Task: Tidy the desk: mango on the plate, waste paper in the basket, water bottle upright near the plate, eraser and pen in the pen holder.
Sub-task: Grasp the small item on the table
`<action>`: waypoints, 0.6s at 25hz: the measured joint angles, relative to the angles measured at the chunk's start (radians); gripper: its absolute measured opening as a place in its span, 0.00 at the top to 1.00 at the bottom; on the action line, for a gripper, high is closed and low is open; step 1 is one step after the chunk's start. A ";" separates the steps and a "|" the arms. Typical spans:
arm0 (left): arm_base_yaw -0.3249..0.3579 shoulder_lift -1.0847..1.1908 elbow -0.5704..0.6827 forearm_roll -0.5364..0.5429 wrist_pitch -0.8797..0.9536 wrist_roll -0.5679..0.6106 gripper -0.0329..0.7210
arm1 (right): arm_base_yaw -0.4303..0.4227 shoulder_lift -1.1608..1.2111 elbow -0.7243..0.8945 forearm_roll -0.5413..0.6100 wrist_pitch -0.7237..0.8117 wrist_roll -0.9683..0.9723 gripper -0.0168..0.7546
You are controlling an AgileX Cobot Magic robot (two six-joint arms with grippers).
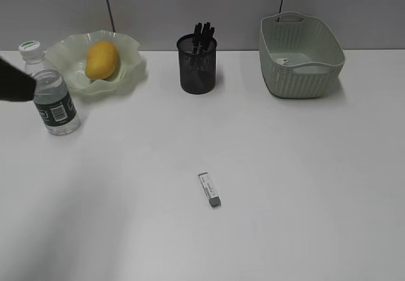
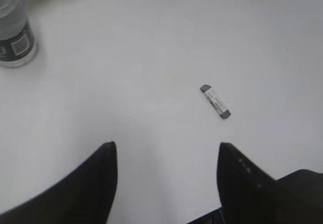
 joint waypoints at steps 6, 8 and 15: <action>-0.120 0.316 -0.213 -0.008 0.011 -0.014 0.33 | 0.000 0.000 0.000 0.001 -0.002 -0.004 0.33; -0.176 0.409 -0.263 0.003 0.013 -0.031 0.33 | 0.000 0.000 0.000 0.001 -0.002 -0.005 0.34; -0.358 0.648 -0.391 0.114 0.014 -0.203 0.34 | 0.000 0.000 0.000 0.001 -0.002 -0.005 0.34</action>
